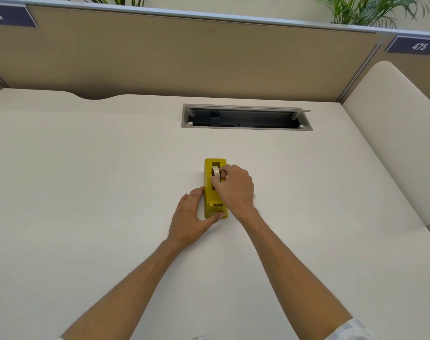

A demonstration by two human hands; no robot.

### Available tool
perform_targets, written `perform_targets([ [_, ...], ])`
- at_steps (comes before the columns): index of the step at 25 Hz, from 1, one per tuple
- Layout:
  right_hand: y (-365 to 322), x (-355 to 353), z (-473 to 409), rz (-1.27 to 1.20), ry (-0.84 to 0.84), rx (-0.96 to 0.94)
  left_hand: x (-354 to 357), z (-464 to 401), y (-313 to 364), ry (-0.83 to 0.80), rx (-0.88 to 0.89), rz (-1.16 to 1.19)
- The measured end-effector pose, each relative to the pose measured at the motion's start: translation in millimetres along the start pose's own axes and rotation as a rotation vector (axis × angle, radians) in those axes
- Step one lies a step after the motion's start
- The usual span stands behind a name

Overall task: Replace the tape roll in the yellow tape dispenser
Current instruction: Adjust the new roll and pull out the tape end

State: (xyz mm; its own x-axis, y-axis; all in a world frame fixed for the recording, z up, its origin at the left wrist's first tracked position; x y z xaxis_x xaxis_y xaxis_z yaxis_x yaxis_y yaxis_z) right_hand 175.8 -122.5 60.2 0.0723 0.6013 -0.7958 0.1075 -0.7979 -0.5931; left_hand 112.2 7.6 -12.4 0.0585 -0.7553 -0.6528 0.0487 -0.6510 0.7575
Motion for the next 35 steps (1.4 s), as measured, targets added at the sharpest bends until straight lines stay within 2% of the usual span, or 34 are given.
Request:
perform_targets([
  [5, 2, -6, 4, -0.070, 0.042, -0.020, -3, -6, -4, -0.102, -0.100, 0.192],
  [9, 0, -11, 6, -0.101, 0.067, -0.049, -11, -15, 17, -0.101, -0.041, 0.268],
  [11, 1, -11, 5, -0.102, 0.053, -0.056, -16, -25, 26, -0.061, -0.034, 0.220],
  [15, 6, -10, 5, -0.135, 0.046, -0.030, -12, -49, 35, -0.144, -0.019, 0.043],
  [17, 7, -10, 6, -0.151, 0.054, -0.010, -15, -57, 37, -0.124, 0.012, 0.011],
  [21, 7, -12, 3, -0.141, 0.069, -0.001, -23, -63, 42, -0.046, 0.083, -0.001],
  [28, 9, -14, 1, -0.124, 0.090, 0.011, -28, -61, 53, -0.015, 0.155, 0.088],
  [32, 9, -14, 0, -0.126, 0.076, 0.019, -31, -62, 54, 0.000, 0.106, 0.175],
  [35, 10, -12, 1, -0.115, 0.073, 0.016, -26, -68, 48, -0.033, 0.047, 0.066],
])
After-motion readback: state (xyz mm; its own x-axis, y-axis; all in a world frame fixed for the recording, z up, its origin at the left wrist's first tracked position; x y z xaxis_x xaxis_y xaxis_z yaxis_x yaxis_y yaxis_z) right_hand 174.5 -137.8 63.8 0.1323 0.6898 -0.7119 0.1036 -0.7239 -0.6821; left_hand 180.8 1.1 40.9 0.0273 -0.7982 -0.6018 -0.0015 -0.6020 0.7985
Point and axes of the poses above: each hand's wrist, its own z-axis away from the middle knuckle, its own x-axis out of the palm, y = z × x, the point moved 9 cm from there along -z, towards the middle knuckle, and after that the axes turned 7 degrees about -x, right-handed, at the moved point
